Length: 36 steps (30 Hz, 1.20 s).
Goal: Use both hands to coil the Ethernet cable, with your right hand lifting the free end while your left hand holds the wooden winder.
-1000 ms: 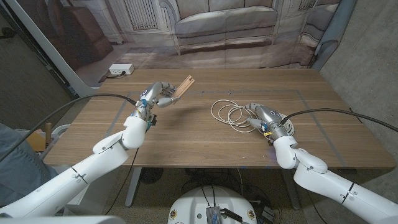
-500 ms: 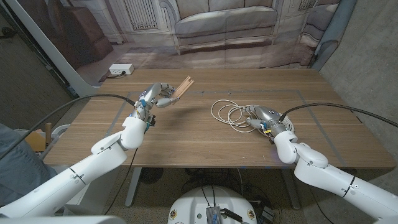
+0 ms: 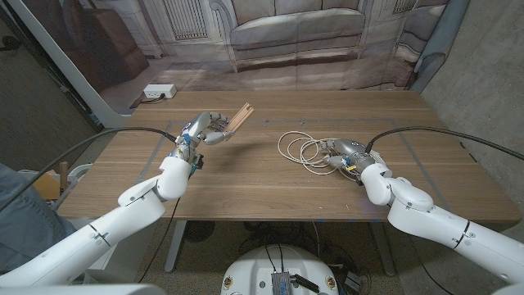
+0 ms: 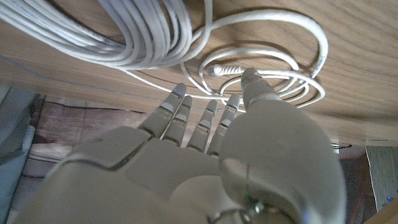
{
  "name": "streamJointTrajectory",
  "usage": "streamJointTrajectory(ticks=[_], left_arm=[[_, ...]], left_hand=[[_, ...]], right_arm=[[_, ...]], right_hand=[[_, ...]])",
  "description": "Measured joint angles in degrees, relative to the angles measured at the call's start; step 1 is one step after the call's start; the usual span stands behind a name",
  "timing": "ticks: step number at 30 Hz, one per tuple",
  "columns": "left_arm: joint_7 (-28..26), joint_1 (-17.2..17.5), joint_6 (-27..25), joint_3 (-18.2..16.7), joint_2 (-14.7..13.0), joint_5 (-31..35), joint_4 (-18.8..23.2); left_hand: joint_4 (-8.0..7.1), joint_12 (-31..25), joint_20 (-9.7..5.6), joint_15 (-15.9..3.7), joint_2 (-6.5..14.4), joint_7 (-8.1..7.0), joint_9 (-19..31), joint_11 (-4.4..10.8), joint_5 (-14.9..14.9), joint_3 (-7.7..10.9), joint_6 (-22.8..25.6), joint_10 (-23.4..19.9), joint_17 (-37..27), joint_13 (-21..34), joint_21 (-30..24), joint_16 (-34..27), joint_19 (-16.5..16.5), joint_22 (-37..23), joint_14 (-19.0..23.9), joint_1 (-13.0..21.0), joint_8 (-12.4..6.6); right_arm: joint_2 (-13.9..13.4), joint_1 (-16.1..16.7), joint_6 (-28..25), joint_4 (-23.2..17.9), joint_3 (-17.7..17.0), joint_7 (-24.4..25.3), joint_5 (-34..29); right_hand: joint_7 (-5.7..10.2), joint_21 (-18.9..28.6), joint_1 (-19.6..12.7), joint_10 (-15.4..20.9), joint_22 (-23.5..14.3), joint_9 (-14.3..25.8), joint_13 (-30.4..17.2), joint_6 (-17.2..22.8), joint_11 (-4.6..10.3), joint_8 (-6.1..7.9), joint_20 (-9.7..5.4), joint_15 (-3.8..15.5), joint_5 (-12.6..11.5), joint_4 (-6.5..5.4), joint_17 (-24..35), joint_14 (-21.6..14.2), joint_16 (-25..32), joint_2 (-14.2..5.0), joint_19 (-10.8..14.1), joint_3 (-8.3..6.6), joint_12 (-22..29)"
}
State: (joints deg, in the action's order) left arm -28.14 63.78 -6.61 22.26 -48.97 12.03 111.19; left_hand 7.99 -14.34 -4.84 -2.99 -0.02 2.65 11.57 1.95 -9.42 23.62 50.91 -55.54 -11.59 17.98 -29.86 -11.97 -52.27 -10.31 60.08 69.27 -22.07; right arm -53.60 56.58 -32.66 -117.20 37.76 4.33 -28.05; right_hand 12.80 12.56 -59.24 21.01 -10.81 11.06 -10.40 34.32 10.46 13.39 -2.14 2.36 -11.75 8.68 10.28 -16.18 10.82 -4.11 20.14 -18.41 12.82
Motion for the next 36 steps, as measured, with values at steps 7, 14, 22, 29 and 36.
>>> streamJointTrajectory(ticks=[7,14,22,29,36], left_arm=[[-0.2,0.4,0.3,0.0,0.0,-0.2,-0.2],[-0.4,0.6,0.6,0.0,0.0,-0.2,-0.3],[-0.7,0.6,0.6,0.0,0.2,-0.1,-0.3],[-0.8,0.7,0.6,0.0,0.3,0.0,-0.3],[-0.8,0.6,0.5,0.0,0.3,0.1,-0.2]], left_hand=[[0.00,0.0,0.00,-0.11,0.0,0.00,0.0,0.00,0.0,0.00,0.0,0.0,0.1,0.0,0.0,0.0,0.0,0.0,-0.1,0.0,0.00],[0.00,0.0,-0.20,-0.11,0.0,0.00,0.0,-0.01,0.0,0.00,0.0,0.0,0.3,0.0,0.0,0.0,0.2,0.0,-0.1,0.0,0.00],[0.00,0.4,-0.20,-0.11,0.0,0.00,0.0,-0.01,0.0,0.00,0.0,0.0,0.3,0.2,0.0,0.1,0.2,0.0,-0.1,0.0,0.00],[0.00,0.4,-0.39,-0.11,0.0,0.00,0.0,-0.01,0.0,0.00,0.0,0.0,0.3,0.3,0.0,0.3,0.4,0.0,-0.1,0.0,0.00],[0.00,0.5,-0.38,-0.11,0.0,0.00,0.0,-0.02,-0.1,0.00,0.0,0.0,0.3,0.5,0.0,0.1,0.4,0.0,-0.1,0.0,0.00]], right_arm=[[-0.7,-0.9,-0.8,-0.8,0.5,-2.5,-0.7],[-1.0,-1.1,-1.0,-1.1,0.5,-3.5,-0.8],[-1.0,-1.1,-0.6,-0.4,0.5,-3.2,-1.2],[-0.5,-1.2,-0.1,0.6,1.1,-2.8,-2.1],[0.2,-1.4,0.2,2.1,1.6,-2.2,-2.8]], right_hand=[[-0.03,0.0,0.0,0.0,0.0,0.0,0.0,0.6,0.00,0.00,0.00,0.00,0.0,0.09,0.0,0.0,0.0,0.00,0.0,0.56,0.0],[-0.31,0.0,0.0,-0.2,0.0,0.0,0.0,2.8,-0.22,0.28,0.00,0.00,0.0,-0.65,0.0,0.0,0.0,0.02,0.0,1.92,-0.3],[-0.09,0.0,0.5,-0.2,0.0,0.3,0.0,4.8,-0.22,0.45,0.00,0.00,0.0,-1.02,0.0,0.0,0.0,0.54,0.0,2.61,-0.3],[-0.02,0.0,0.5,-0.2,0.0,0.3,0.0,5.5,-0.22,0.79,-0.01,0.00,0.0,-0.94,0.0,0.0,0.0,0.54,0.0,3.17,-0.3],[-0.06,0.0,0.5,0.2,0.0,0.3,0.0,7.4,0.10,1.05,-0.02,-0.02,0.0,-1.09,0.0,-0.3,0.0,0.54,0.0,3.33,-0.3]])
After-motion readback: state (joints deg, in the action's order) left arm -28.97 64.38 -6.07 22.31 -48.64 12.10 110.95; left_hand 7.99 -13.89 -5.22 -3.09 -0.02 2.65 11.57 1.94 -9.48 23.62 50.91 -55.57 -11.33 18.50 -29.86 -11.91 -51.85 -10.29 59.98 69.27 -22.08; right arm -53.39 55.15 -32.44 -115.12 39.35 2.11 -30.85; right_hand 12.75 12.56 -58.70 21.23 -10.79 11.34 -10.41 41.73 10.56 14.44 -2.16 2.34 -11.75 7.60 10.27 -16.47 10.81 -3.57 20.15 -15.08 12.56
